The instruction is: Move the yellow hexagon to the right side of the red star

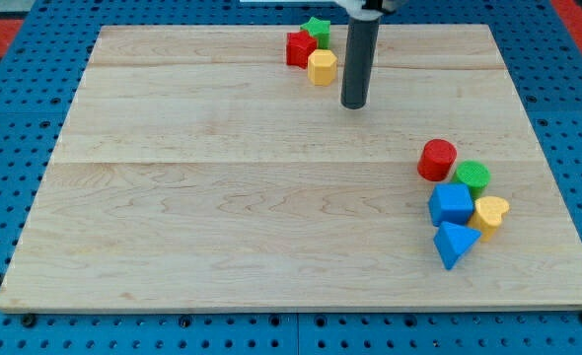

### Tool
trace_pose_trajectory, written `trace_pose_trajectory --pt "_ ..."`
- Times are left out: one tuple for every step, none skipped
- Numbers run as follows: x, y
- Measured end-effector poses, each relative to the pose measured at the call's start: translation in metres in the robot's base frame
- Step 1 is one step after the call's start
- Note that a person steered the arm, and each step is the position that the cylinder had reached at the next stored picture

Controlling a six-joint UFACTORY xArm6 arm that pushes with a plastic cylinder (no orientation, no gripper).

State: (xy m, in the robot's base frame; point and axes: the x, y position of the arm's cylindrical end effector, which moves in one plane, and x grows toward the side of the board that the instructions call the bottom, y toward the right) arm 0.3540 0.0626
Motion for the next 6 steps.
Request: trace_pose_trajectory --pt "-0.034 -0.018" --pt "-0.058 0.003" --pt "-0.068 0.020" --pt "-0.080 0.022" --pt "-0.079 0.018" --pt "-0.034 0.005"
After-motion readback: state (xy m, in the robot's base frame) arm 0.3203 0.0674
